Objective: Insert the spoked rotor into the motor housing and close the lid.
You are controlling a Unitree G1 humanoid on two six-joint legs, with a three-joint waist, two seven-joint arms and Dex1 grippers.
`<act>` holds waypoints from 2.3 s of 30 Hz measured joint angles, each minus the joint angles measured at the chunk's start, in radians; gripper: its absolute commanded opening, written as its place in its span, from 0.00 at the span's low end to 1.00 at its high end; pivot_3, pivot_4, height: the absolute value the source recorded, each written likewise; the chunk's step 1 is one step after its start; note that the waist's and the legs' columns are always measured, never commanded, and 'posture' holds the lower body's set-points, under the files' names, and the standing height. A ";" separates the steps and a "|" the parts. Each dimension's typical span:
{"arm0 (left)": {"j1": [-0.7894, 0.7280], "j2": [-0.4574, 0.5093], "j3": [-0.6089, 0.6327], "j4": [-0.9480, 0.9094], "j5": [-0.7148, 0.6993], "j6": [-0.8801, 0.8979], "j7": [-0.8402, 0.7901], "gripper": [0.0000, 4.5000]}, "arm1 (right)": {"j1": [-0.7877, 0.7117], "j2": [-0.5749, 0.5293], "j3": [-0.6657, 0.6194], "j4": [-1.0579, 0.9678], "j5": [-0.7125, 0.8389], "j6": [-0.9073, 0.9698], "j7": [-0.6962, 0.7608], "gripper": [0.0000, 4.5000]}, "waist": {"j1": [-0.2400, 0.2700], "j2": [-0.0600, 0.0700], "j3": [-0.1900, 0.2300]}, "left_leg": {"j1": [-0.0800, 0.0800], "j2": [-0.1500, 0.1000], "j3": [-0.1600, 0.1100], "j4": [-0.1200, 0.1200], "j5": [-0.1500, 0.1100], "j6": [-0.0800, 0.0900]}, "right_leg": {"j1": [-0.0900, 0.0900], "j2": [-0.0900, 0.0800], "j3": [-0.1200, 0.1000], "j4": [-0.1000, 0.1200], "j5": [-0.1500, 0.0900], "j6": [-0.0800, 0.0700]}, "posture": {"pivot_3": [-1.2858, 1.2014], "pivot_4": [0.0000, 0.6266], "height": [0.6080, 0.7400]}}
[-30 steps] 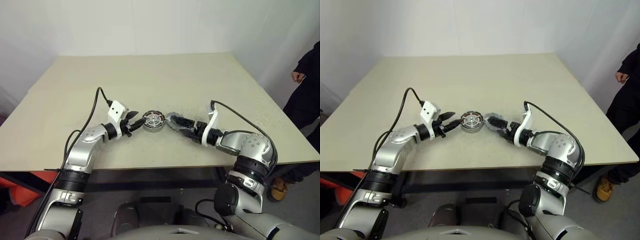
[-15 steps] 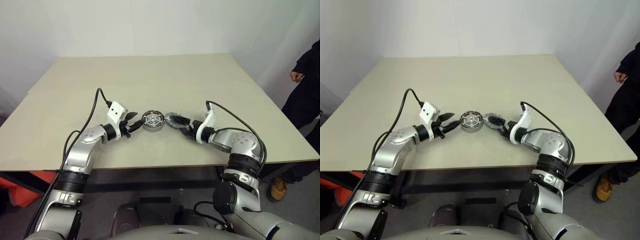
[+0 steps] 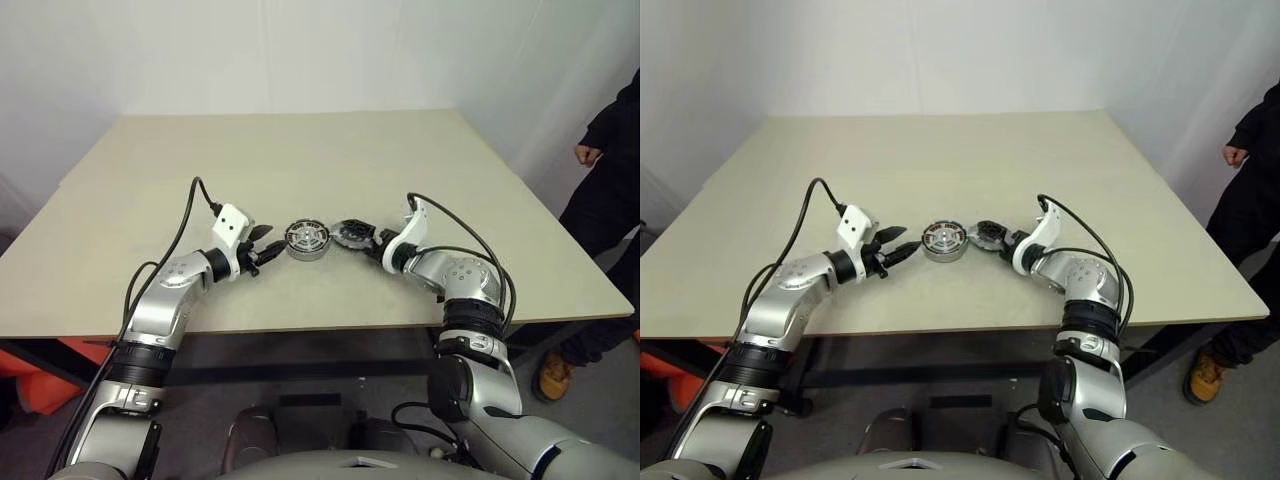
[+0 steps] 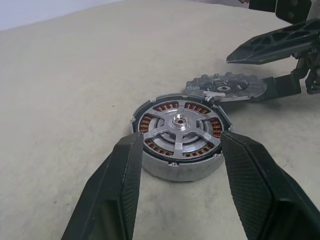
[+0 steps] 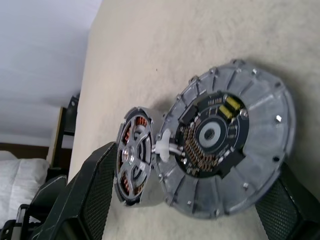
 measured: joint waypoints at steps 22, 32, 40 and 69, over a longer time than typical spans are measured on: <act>0.048 0.015 0.035 -0.009 0.006 -0.008 0.032 0.57 | -0.049 0.029 0.397 -0.124 0.022 -0.071 0.286 1.00 | -0.004 0.000 0.000 | -0.006 0.001 0.001 -0.001 -0.006 0.011 | -0.006 0.001 -0.001 0.000 0.004 -0.016 | 0.52 0.00 1.00; 0.069 0.025 0.055 -0.024 0.003 -0.007 0.039 0.57 | -0.077 -0.086 0.667 0.073 -0.354 -0.627 0.378 1.00 | -0.007 -0.001 0.000 | -0.006 0.001 0.001 0.001 -0.006 0.009 | -0.005 0.002 -0.001 0.003 0.004 -0.016 | 0.52 0.00 1.00; 0.071 0.022 0.055 -0.035 0.003 -0.006 0.042 0.57 | -0.189 -0.050 0.651 0.339 -0.419 -0.791 0.376 1.00 | -0.011 -0.001 0.000 | -0.007 0.001 0.001 0.004 -0.008 0.014 | -0.006 0.002 -0.001 0.003 0.004 -0.017 | 0.52 0.00 1.00; 0.090 0.024 0.055 -0.063 0.003 0.002 0.048 0.57 | -0.230 -0.009 0.619 0.534 -0.490 -0.891 0.358 1.00 | -0.012 -0.001 0.000 | -0.006 0.002 0.001 0.009 -0.012 0.021 | -0.003 0.002 -0.001 0.004 0.004 -0.017 | 0.52 0.00 1.00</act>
